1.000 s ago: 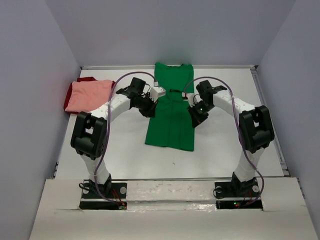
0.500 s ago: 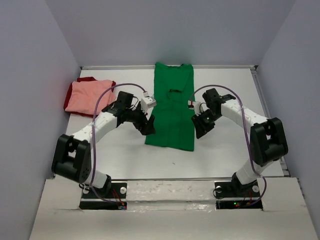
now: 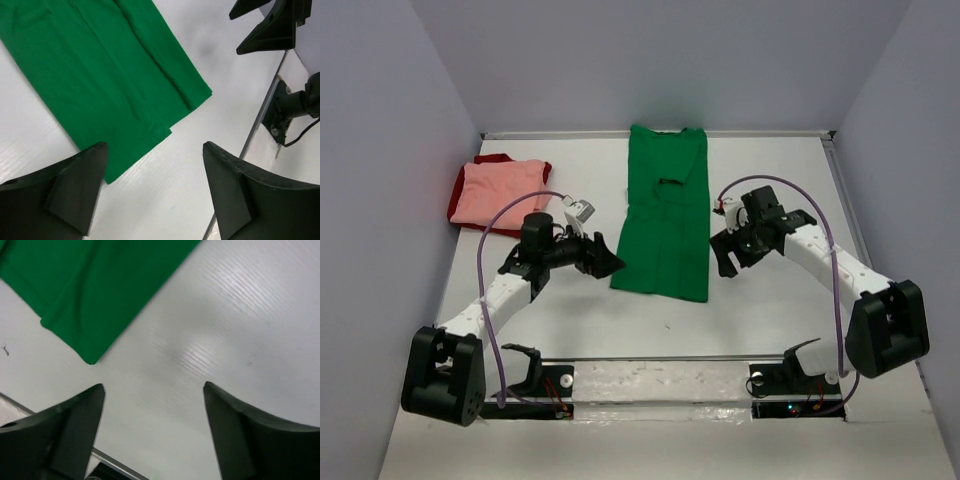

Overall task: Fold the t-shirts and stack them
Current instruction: Fold the tshirt

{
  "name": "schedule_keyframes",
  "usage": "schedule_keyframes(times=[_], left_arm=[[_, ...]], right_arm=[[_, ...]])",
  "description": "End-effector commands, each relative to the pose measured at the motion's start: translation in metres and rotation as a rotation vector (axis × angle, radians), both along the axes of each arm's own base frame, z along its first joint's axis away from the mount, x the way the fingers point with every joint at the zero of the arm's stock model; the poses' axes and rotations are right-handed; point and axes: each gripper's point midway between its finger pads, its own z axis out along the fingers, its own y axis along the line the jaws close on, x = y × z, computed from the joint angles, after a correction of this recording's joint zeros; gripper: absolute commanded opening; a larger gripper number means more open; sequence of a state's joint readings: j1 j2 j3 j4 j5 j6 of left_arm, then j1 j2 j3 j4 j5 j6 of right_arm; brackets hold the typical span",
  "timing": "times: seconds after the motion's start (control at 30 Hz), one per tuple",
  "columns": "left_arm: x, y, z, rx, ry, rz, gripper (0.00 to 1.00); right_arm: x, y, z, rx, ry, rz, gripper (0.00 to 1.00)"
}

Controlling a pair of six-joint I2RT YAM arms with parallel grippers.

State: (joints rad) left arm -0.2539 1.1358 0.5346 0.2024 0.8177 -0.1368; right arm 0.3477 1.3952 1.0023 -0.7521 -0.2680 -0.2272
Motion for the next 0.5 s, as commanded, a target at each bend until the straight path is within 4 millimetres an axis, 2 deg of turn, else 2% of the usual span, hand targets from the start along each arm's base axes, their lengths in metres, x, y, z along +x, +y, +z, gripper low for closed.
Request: schedule_keyframes(times=[0.0,0.07,0.1,0.2,0.3,0.37,0.4,0.43,0.47], left_arm=[[-0.007,-0.004,0.014,-0.120,0.009,-0.029,0.86],[-0.001,0.003,0.011,-0.101,-0.014,0.007,0.73],[0.003,0.008,0.008,-0.093,-0.012,0.041,0.67],[0.011,0.021,0.008,-0.081,-0.039,0.105,0.73],[0.013,0.043,0.005,-0.082,-0.041,0.207,0.73],[0.012,0.052,0.014,-0.096,-0.083,0.251,0.69],[0.008,0.054,0.012,-0.098,-0.086,0.261,0.69],[0.004,0.054,0.021,-0.108,-0.130,0.260,0.69],[0.002,0.055,0.022,-0.110,-0.136,0.261,0.70]], right_arm=[[0.027,-0.019,0.017,-0.048,-0.182,-0.130,0.99],[0.026,-0.020,0.021,-0.031,-0.185,-0.152,1.00],[0.022,-0.014,0.021,-0.002,-0.166,-0.129,1.00],[0.017,-0.010,0.015,0.006,-0.115,-0.101,0.99],[0.010,0.000,0.008,0.070,-0.017,-0.078,0.97],[0.005,0.006,0.001,0.091,0.043,-0.069,0.94],[0.003,0.009,-0.001,0.099,0.063,-0.055,0.91],[0.003,0.009,-0.007,0.093,0.088,-0.061,0.91],[0.005,0.010,-0.006,0.093,0.095,-0.063,0.91]])
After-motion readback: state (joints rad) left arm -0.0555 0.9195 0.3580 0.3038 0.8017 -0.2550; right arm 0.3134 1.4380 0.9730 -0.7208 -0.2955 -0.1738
